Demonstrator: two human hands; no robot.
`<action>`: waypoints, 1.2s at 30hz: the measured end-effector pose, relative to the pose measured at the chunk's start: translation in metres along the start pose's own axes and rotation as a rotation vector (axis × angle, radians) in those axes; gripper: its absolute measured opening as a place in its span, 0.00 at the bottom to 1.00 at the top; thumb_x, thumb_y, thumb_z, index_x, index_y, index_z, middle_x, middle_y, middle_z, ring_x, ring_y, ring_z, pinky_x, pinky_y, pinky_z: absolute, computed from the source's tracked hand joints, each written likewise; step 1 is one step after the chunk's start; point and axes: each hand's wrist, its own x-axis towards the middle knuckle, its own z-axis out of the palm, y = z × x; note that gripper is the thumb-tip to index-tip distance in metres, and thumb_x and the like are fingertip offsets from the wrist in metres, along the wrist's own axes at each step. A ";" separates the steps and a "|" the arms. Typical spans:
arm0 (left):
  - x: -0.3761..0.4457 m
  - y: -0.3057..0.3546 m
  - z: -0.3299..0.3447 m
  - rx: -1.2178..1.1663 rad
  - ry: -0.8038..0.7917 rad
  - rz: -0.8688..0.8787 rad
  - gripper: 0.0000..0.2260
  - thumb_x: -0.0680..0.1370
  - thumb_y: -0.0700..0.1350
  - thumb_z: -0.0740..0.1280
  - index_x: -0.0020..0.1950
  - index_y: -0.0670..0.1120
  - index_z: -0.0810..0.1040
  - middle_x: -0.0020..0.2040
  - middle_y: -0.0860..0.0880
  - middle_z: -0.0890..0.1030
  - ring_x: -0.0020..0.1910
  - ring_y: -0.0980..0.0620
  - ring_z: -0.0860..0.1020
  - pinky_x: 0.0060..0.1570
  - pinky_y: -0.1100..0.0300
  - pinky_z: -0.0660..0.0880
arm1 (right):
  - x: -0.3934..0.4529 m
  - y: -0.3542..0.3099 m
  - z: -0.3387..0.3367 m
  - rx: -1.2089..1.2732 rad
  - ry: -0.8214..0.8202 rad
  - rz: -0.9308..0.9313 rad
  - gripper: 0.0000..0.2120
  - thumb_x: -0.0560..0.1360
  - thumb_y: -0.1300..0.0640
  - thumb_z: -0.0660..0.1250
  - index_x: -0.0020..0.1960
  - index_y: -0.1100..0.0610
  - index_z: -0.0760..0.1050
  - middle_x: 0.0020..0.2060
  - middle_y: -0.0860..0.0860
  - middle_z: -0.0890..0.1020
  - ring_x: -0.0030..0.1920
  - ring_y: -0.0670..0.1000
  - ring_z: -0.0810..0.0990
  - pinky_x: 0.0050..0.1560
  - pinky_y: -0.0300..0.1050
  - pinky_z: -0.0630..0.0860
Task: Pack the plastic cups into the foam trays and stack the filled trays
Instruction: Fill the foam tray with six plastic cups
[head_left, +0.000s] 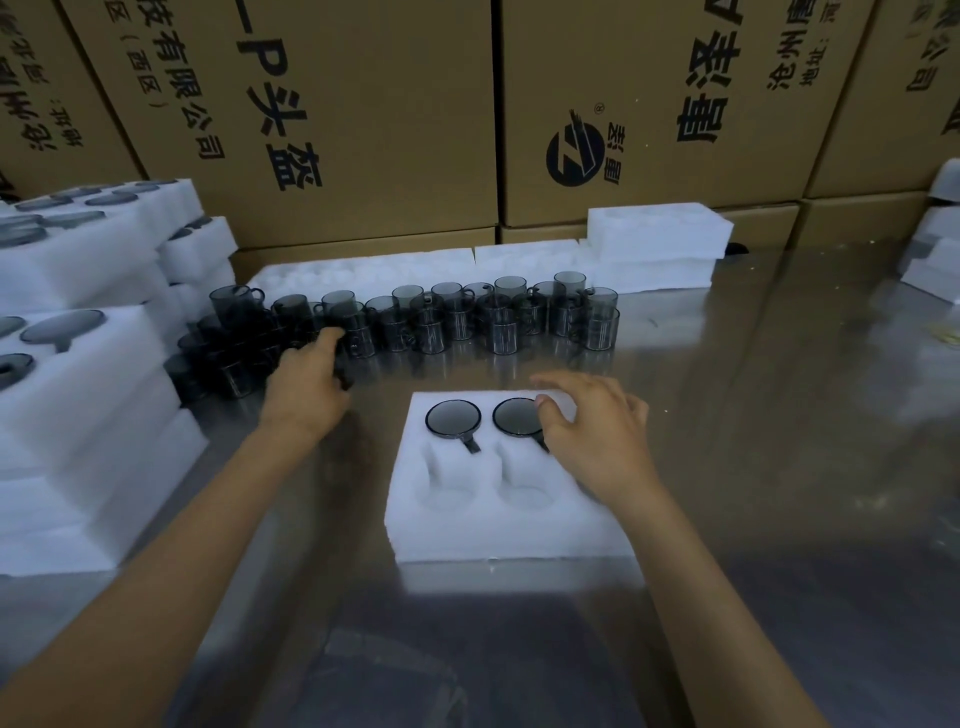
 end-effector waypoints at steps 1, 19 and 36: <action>-0.005 0.012 -0.004 -0.101 0.026 0.056 0.28 0.76 0.32 0.63 0.75 0.46 0.65 0.59 0.38 0.77 0.61 0.37 0.71 0.59 0.44 0.73 | 0.000 -0.001 0.000 0.024 0.025 -0.007 0.15 0.80 0.53 0.62 0.65 0.44 0.77 0.61 0.42 0.80 0.68 0.46 0.68 0.71 0.47 0.52; -0.078 0.112 -0.016 -0.504 0.014 0.718 0.35 0.74 0.29 0.68 0.76 0.51 0.65 0.70 0.57 0.67 0.69 0.58 0.68 0.67 0.63 0.68 | -0.003 -0.010 -0.016 0.622 -0.076 -0.187 0.30 0.72 0.67 0.74 0.66 0.43 0.71 0.60 0.39 0.80 0.64 0.42 0.77 0.64 0.57 0.74; -0.081 0.170 0.021 -0.691 -0.031 0.481 0.29 0.67 0.50 0.80 0.66 0.60 0.74 0.56 0.58 0.78 0.53 0.65 0.76 0.54 0.73 0.70 | 0.007 0.030 -0.053 1.055 -0.139 0.025 0.15 0.78 0.61 0.63 0.59 0.57 0.83 0.57 0.57 0.85 0.62 0.57 0.81 0.66 0.54 0.74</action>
